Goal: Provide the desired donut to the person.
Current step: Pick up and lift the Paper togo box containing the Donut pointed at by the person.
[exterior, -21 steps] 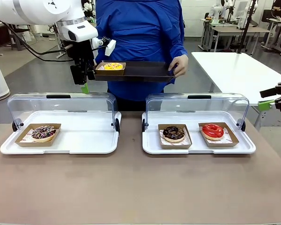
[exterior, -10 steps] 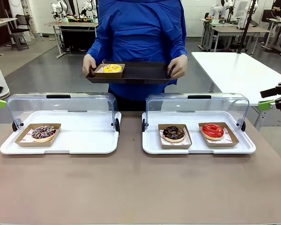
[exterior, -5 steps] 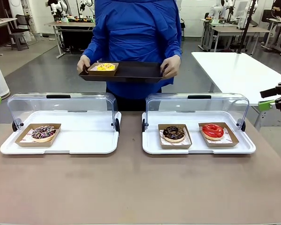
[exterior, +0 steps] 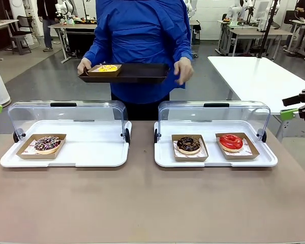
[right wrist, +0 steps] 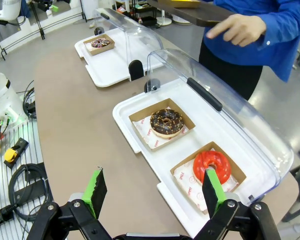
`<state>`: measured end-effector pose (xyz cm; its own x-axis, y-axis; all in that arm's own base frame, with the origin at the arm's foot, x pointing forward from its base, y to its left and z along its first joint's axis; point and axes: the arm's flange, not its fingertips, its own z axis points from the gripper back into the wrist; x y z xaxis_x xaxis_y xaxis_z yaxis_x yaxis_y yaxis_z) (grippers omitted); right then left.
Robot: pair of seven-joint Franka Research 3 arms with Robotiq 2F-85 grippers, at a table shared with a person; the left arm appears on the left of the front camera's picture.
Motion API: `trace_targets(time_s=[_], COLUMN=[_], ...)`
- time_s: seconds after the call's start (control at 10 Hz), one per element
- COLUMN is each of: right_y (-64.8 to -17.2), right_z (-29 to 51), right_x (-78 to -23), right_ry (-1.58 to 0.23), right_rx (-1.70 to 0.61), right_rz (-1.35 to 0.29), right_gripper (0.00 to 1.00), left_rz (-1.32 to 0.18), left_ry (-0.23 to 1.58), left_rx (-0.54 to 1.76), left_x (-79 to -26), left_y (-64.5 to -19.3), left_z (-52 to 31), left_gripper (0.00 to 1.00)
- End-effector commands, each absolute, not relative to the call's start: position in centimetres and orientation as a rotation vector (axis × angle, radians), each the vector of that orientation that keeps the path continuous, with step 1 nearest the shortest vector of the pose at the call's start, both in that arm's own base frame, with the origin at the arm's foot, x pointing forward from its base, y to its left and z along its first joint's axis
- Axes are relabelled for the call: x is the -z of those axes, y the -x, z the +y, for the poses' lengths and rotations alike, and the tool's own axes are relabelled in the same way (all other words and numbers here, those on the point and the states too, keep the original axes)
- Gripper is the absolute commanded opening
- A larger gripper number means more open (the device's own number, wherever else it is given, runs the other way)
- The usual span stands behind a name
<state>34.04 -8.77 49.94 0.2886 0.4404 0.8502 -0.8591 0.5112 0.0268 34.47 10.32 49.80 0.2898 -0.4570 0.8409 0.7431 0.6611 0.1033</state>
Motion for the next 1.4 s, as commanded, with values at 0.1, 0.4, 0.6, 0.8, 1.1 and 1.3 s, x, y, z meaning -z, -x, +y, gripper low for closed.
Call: trace_targets(time_s=[0.1, 0.4, 0.6, 0.8, 1.1, 1.3], right_y=[-34.30, -34.30, -34.30, -34.30, -34.30, -34.04], right_z=[-8.57, -8.57, -8.57, -8.57, -8.57, -8.77], right_x=[-49.85, -49.85, -49.85, -49.85, -49.85, -49.94], right_ry=[-0.564, -0.564, -0.564, -0.564, -0.564, -0.546], right_rx=[-0.924, -0.924, -0.924, -0.924, -0.924, -0.927], right_rz=[-0.931, -0.931, -0.931, -0.931, -0.931, -0.908], right_gripper=[1.00, 1.00, 1.00, 1.00, 1.00, 1.00], left_rz=[-0.989, -0.989, -0.989, -0.989, -0.989, -0.989], left_ry=[0.338, 0.338, 0.338, 0.338, 0.338, 0.338], left_rx=[0.816, 0.816, 0.816, 0.816, 0.816, 0.816], left_x=[-49.74, -49.74, -49.74, -49.74, -49.74, -49.74], left_y=[-34.44, -34.44, -34.44, -34.44, -34.44, -34.44], left_z=[10.50, 10.50, 10.50, 10.50, 10.50, 10.50], left_gripper=[1.00, 1.00, 1.00, 1.00, 1.00, 1.00])
